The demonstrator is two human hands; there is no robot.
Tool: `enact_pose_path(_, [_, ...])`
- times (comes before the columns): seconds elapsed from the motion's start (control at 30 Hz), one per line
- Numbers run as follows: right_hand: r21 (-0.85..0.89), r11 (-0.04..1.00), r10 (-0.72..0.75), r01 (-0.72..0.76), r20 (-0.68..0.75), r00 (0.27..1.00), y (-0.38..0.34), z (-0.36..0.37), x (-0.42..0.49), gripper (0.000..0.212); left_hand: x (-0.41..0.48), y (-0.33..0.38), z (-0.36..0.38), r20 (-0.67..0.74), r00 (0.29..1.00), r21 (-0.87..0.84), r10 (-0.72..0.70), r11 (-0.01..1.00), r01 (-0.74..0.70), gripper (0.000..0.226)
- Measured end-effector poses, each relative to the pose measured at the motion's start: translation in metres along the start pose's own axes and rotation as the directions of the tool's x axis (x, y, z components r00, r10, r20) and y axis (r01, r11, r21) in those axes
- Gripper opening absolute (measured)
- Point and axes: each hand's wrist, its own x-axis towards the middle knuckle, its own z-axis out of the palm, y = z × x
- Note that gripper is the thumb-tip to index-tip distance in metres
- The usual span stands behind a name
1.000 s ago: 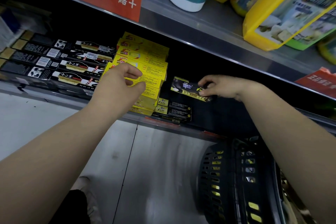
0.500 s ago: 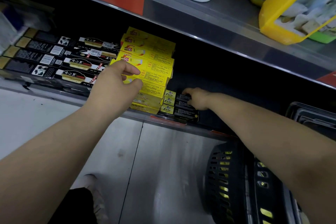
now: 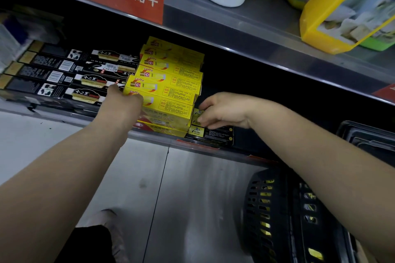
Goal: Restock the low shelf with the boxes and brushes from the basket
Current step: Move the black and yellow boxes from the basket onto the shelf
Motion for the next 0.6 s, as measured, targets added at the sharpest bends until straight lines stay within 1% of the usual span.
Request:
enact_pose_path(0.07, [0.062,0.998,-0.006,0.005,0.03,1.0,0.001,0.007,0.002,0.043,0.003,-0.002,0.001,0.041,0.999,-0.018,0.012,1.0,-0.011,0.043])
enact_pose_path(0.13, [0.14,0.99,-0.011,0.006,0.036,0.999,0.002,0.008,0.006,0.044,0.003,-0.002,0.003,0.039,0.999,-0.021,0.015,1.0,-0.014,0.035])
enact_pose_path(0.2, [0.207,0.978,-0.009,0.001,0.04,0.999,0.004,0.007,0.009,0.046,0.0,-0.001,0.004,0.033,0.999,0.0,0.023,1.0,-0.023,0.039])
enact_pose_path(0.23, [0.23,0.973,-0.011,0.0,0.044,0.999,0.005,0.007,0.01,0.043,0.0,-0.001,0.004,0.037,0.999,0.005,0.03,1.0,-0.031,0.042])
enact_pose_path(0.3, [0.256,0.967,-0.014,0.0,0.055,0.998,0.006,0.008,0.011,0.038,-0.002,-0.001,0.004,0.046,0.998,0.004,0.034,0.999,-0.035,0.046])
enact_pose_path(0.37, [0.272,0.962,-0.021,0.007,0.049,0.999,0.008,0.007,0.012,0.038,-0.002,0.0,0.004,0.046,0.998,0.002,0.034,0.999,-0.034,0.046])
enact_pose_path(0.47, [0.279,0.96,-0.02,0.015,0.018,1.0,0.008,0.008,0.013,0.042,-0.002,0.0,0.005,0.039,0.998,0.008,0.042,0.999,-0.042,0.042])
enact_pose_path(0.6, [0.264,0.964,-0.019,0.021,-0.008,1.0,0.007,0.011,0.015,0.052,-0.002,0.0,0.003,0.04,0.998,0.013,0.051,0.999,-0.052,0.049])
